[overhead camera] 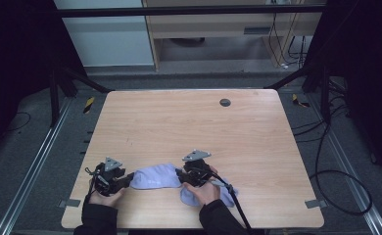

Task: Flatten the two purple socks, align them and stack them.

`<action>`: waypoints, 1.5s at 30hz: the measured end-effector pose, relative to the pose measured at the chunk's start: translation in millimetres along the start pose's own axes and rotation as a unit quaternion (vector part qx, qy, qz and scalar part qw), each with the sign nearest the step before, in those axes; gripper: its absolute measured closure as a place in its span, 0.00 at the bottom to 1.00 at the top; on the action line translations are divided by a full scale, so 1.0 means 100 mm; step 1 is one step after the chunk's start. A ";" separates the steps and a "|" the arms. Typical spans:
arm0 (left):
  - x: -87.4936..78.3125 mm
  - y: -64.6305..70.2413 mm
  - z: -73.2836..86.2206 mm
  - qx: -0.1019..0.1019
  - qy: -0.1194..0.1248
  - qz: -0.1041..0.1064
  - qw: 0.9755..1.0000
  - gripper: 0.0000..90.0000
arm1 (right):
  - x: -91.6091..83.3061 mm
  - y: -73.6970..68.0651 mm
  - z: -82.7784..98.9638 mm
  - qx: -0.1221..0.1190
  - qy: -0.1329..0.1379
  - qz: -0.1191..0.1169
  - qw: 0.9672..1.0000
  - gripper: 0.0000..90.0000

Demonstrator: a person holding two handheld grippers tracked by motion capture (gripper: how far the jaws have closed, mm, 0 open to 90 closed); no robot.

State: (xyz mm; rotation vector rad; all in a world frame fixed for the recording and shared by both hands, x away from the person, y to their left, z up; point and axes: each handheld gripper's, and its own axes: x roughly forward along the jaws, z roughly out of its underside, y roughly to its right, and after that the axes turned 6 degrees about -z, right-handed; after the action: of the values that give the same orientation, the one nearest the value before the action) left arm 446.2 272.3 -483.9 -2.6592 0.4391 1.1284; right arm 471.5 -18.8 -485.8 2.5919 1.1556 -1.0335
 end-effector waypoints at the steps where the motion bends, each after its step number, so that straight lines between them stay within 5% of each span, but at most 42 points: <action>1: 0.01 0.00 0.00 -0.001 -0.002 0.000 1.000 0.69 | 0.04 -0.01 0.00 0.001 -0.004 -0.001 1.000 0.61; 9: 0.06 0.04 -0.01 0.000 -0.019 0.006 1.000 0.82 | 0.19 -0.02 0.04 -0.001 -0.025 0.007 1.000 0.68; 15: 0.07 0.09 -0.03 -0.003 -0.024 0.007 1.000 0.96 | 0.20 -0.08 0.03 -0.004 -0.030 0.012 0.999 0.94; 19: 0.03 0.08 -0.04 -0.015 -0.019 0.019 1.000 0.97 | 0.18 -0.10 0.02 -0.001 -0.028 0.010 1.000 0.96; 25: -0.15 0.12 -0.13 -0.027 0.020 0.044 0.998 0.97 | -0.06 -0.05 -0.04 0.013 0.003 -0.007 1.000 0.96; 33: -0.33 0.36 -0.33 -0.013 0.060 0.074 0.995 0.97 | -0.47 0.06 -0.12 0.015 0.021 -0.025 0.999 0.96; 45: -0.38 0.85 -0.52 0.028 0.065 0.114 0.991 0.97 | -1.02 0.28 0.05 0.006 0.015 -0.008 1.000 0.96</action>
State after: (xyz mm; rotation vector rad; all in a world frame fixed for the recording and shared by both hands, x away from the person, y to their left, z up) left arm 425.2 184.0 -427.9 -2.6948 0.8061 0.9850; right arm 440.2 -102.8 -429.6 2.6200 1.1826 -1.0107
